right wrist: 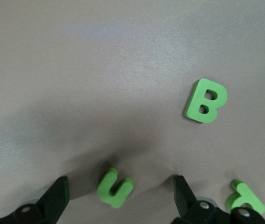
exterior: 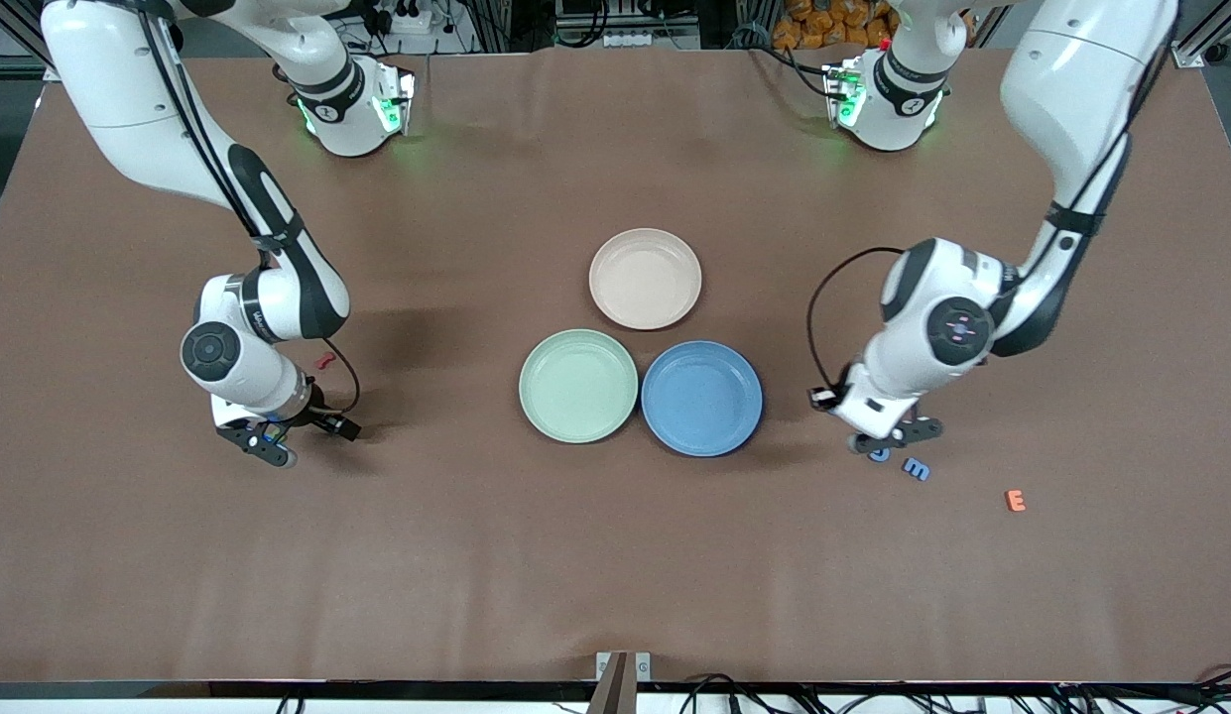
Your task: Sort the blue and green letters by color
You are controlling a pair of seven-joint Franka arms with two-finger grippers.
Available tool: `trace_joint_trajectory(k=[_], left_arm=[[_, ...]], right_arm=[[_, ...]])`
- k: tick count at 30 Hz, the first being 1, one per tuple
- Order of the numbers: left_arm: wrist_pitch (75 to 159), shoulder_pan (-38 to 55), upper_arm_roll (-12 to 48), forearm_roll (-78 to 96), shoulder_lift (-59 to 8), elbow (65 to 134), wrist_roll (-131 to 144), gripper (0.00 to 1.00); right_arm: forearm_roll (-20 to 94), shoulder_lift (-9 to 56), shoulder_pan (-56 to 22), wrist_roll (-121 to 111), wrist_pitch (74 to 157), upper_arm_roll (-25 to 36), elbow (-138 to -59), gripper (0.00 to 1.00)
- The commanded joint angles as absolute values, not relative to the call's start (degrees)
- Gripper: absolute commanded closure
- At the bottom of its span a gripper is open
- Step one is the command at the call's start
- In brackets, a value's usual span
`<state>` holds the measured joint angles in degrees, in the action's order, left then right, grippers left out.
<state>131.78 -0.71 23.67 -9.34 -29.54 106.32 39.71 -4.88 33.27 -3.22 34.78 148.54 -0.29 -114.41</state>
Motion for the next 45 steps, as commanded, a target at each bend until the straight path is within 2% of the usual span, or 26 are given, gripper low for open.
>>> trace_joint_trajectory(k=[1, 4, 12, 15, 18, 24, 27, 29, 32, 34, 45], left_arm=[[130.1, 3.9, 23.3, -11.1, -29.4, 105.2, 47.8, 0.83], [130.1, 6.4, 23.1, -11.2, -29.8, 104.6, 51.1, 0.83], [130.1, 10.4, 22.8, -12.5, -31.9, 102.7, 57.4, 0.83], [130.2, 10.9, 22.8, -12.5, -32.7, 102.3, 57.9, 0.83], [130.2, 11.4, 22.7, -12.5, -33.5, 101.6, 58.7, 0.83], [130.3, 11.4, 22.7, -14.6, -34.7, 100.6, 60.4, 0.81], [130.3, 11.4, 22.8, -15.0, -35.0, 100.6, 60.8, 0.66], [130.3, 11.4, 22.8, -15.0, -35.3, 100.2, 60.9, 0.51], [130.4, 11.4, 22.7, -15.0, -35.9, 99.5, 60.9, 0.24], [130.4, 11.5, 22.7, -15.1, -35.9, 99.4, 60.9, 0.13], [130.4, 10.7, 22.7, -17.6, -35.8, 99.5, 59.9, 0.04]], right_arm=[[-6.1, 34.2, -3.9, 36.4, 148.1, 0.4, -113.5, 0.52], [-6.2, 34.2, -3.9, 36.5, 148.1, 0.4, -113.5, 0.64], [-6.2, 34.0, -3.6, 36.5, 148.1, 0.4, -113.4, 0.79], [-6.2, 34.0, -3.5, 36.6, 148.4, 0.4, -113.4, 0.92], [-6.2, 34.0, -3.4, 36.6, 148.4, 0.4, -113.1, 1.00], [-6.1, 33.4, -3.1, 36.6, 148.4, 0.4, -112.9, 1.00], [-6.1, 32.7, -3.0, 36.4, 148.0, 0.4, -112.9, 1.00], [-6.0, 31.9, -2.6, 36.1, 147.8, 0.4, -112.9, 1.00], [-6.0, 30.8, -1.8, 35.9, 146.7, 0.3, -112.9, 1.00], [-6.0, 30.3, -1.7, 35.9, 145.8, 0.3, -112.9, 1.00], [-5.4, 27.9, -1.7, 36.3, 144.7, 0.2, -112.8, 1.00]])
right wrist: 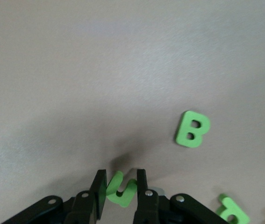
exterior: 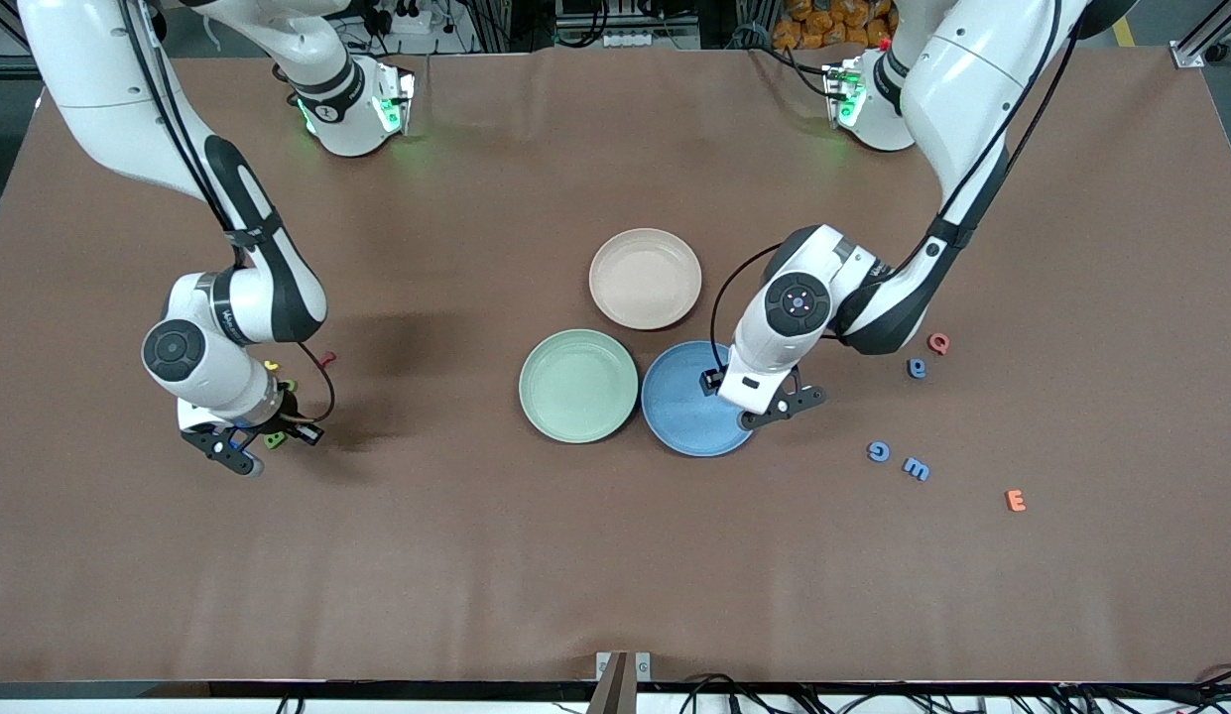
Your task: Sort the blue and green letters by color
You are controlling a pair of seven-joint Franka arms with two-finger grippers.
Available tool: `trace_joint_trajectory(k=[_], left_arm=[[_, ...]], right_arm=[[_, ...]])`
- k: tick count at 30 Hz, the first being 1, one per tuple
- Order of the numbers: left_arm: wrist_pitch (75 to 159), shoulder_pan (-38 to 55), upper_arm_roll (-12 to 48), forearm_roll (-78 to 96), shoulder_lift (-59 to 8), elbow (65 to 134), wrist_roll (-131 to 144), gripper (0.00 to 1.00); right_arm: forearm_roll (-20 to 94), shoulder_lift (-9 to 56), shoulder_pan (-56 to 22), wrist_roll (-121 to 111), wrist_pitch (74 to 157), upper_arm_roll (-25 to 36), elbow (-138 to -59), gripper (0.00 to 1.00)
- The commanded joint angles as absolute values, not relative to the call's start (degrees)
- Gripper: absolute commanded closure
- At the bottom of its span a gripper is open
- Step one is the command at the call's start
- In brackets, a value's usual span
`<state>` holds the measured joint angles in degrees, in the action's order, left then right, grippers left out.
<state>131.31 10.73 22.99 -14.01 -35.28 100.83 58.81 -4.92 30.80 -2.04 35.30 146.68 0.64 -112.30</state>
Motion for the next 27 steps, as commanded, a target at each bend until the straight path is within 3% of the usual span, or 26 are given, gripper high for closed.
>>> trace_joint_trajectory(k=[1, 10, 19, 27], left_arm=[[130.4, 10.5, 22.7, -18.0, -35.8, 99.5, 59.9, 0.04], [130.3, 7.6, 22.4, -19.1, -35.5, 99.9, 51.6, 0.04], [130.3, 1.5, 22.3, -19.1, -35.7, 100.0, 38.2, 0.04], [130.5, -1.7, 21.2, -20.8, -36.7, 99.6, 28.0, 0.04]], right_arm=[[-5.2, 27.5, -1.9, 36.4, 143.6, 0.1, -112.5, 1.00], [-2.9, 26.9, -8.7, 45.9, 134.7, -1.8, -105.2, 1.00], [4.8, 27.6, -14.8, 49.4, 133.9, -4.3, -100.9, 1.00], [4.8, 33.2, -21.2, 57.3, 134.0, -4.2, -94.8, 1.00]])
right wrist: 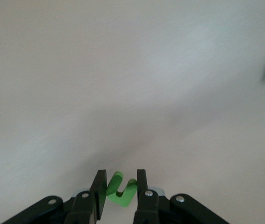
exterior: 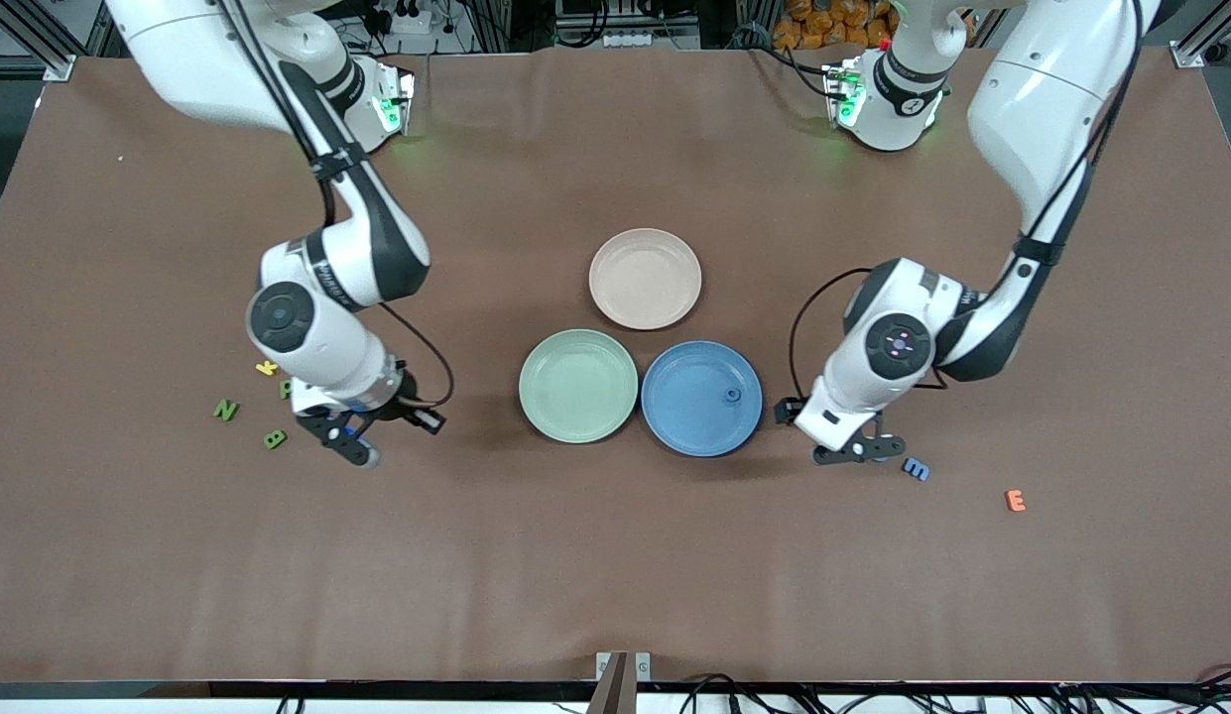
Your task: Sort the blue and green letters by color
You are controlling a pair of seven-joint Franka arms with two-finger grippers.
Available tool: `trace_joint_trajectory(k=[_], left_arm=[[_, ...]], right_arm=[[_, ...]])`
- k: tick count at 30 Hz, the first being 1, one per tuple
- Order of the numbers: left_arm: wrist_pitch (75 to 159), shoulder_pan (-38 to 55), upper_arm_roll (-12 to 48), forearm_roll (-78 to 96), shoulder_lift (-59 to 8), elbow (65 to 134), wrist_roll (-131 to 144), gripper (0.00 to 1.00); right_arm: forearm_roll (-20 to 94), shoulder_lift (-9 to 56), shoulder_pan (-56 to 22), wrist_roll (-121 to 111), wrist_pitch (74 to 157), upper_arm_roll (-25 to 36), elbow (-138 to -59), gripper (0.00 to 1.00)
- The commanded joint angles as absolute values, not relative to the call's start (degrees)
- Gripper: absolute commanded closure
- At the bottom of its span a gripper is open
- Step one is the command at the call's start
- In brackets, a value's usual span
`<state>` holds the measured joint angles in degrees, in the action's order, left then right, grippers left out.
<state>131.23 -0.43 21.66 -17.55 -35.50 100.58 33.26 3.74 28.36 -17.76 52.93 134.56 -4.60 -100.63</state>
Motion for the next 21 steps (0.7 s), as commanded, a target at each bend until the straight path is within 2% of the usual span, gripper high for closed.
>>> trace_joint_trajectory(k=[1, 7, 21], left_arm=[[130.8, -2.0, 20.6, -21.9, -37.0, 99.5, 26.6, 0.04], [134.1, -4.4, 19.9, -24.1, -39.3, 99.4, 17.9, 0.04], [137.5, -6.2, 19.8, -24.0, -41.0, 99.5, 13.3, 0.05]], right_arm=[[4.7, 34.1, -21.8, 58.2, 134.0, -4.2, -94.0, 1.00], [4.3, 37.9, -25.0, 62.6, 134.4, -4.0, -90.3, 1.00], [3.9, 40.9, -30.2, 70.5, 134.9, -4.1, -88.3, 1.00]])
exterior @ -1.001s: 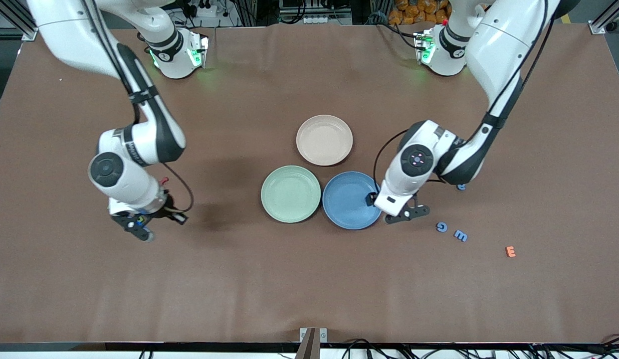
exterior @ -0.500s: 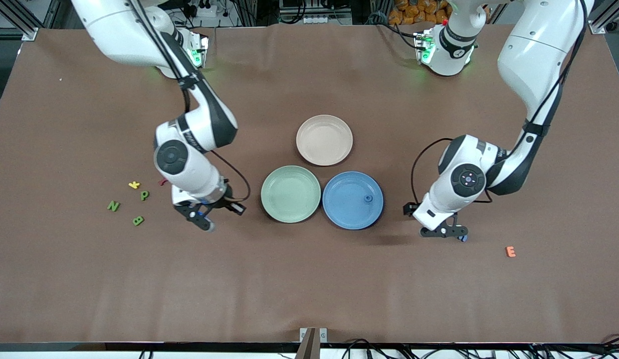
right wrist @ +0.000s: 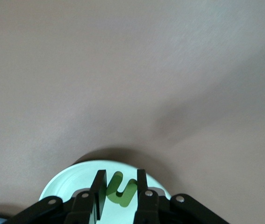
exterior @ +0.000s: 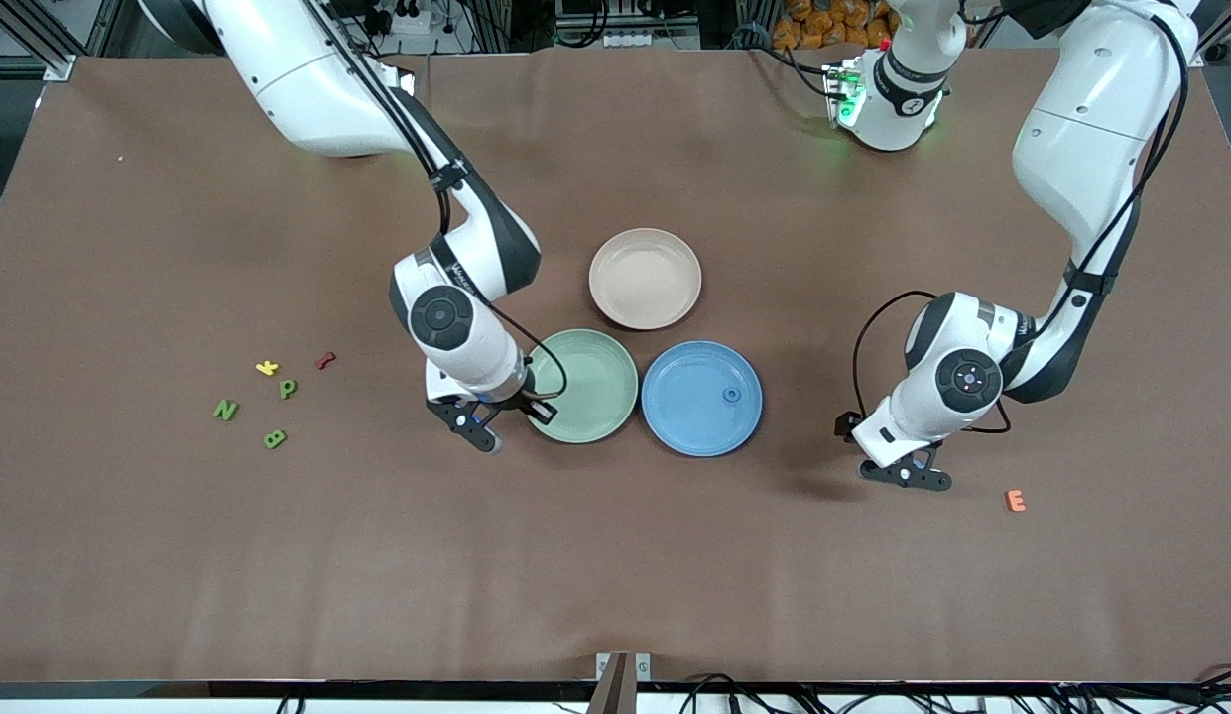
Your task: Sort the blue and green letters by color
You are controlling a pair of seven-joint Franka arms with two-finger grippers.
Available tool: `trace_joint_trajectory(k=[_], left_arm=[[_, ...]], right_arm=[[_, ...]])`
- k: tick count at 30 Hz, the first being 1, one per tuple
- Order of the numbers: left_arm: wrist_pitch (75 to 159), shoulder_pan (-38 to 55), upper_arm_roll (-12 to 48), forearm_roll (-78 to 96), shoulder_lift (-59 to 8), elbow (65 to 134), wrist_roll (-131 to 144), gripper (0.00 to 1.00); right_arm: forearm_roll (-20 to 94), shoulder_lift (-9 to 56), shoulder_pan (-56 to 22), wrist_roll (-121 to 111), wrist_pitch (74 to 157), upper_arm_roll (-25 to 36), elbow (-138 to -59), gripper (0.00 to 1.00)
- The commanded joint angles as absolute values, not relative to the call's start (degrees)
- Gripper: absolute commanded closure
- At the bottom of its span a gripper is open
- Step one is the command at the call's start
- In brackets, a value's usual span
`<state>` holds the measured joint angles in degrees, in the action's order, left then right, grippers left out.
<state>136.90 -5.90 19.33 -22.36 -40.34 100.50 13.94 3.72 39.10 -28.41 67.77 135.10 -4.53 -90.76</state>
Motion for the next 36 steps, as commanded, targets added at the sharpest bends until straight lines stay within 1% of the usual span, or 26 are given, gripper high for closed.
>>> trace_joint_trajectory(k=[1, 6, 7, 8, 9, 10, 11, 13, 15, 23, 26, 28, 32, 36], left_arm=[[137.8, -6.4, 19.8, -24.0, -41.0, 99.5, 13.3, 0.05], [139.2, -7.9, 19.8, -24.0, -41.7, 99.8, 13.2, 0.05], [139.4, -7.9, 19.8, -24.0, -41.7, 99.9, 13.2, 0.05], [139.7, -7.9, 19.9, -24.0, -41.7, 100.0, 13.2, 0.05], [139.7, -7.9, 19.8, -23.9, -41.7, 100.0, 13.2, 0.06], [139.7, -7.9, 19.9, -23.8, -41.8, 100.0, 13.2, 0.08], [139.7, -7.9, 19.8, -23.7, -41.7, 100.1, 13.2, 0.10], [139.8, -8.0, 19.8, -23.3, -41.7, 100.1, 13.2, 0.18], [139.8, -7.9, 19.8, -23.0, -41.7, 100.1, 13.4, 0.28], [139.8, -7.8, 19.8, -22.9, -41.7, 100.2, 15.1, 0.60], [139.8, -7.7, 19.9, -22.9, -41.7, 100.2, 16.3, 0.67], [139.8, -7.6, 19.9, -22.9, -41.7, 100.2, 16.9, 0.71], [139.8, -7.4, 19.9, -22.9, -41.6, 100.1, 17.7, 0.76], [139.8, -7.1, 20.2, -22.9, -41.3, 100.0, 20.0, 0.77]], right_arm=[[3.9, 41.0, -30.6, 70.6, 134.9, -4.2, -88.3, 1.00], [3.9, 41.2, -32.1, 72.7, 134.9, -4.2, -88.4, 1.00], [4.0, 41.3, -32.2, 72.7, 134.7, -4.3, -88.4, 0.93], [4.0, 41.2, -32.1, 72.3, 134.7, -4.3, -88.4, 0.69], [3.9, 41.2, -32.0, 72.2, 134.7, -4.2, -88.4, 0.38], [3.7, 41.2, -32.0, 72.0, 134.7, -4.2, -88.4, 0.04], [2.7, 41.2, -32.1, 71.2, 134.7, -4.1, -88.5, 0.00], [-1.2, 41.2, -32.0, 69.4, 134.6, -4.2, -88.5, 0.00], [-3.0, 41.1, -31.6, 69.3, 134.5, -4.2, -88.6, 0.00], [-4.0, 40.1, -30.3, 68.3, 134.0, -3.9, -88.9, 0.00], [-4.5, 38.8, -28.5, 66.0, 133.5, -3.9, -90.6, 0.00], [-4.5, 37.2, -25.9, 62.2, 133.0, -3.9, -92.4, 0.00], [-4.5, 34.7, -21.5, 54.9, 132.9, -3.9, -95.2, 0.00], [-4.5, 32.4, -16.8, 47.8, 132.9, -3.8, -98.3, 0.00]])
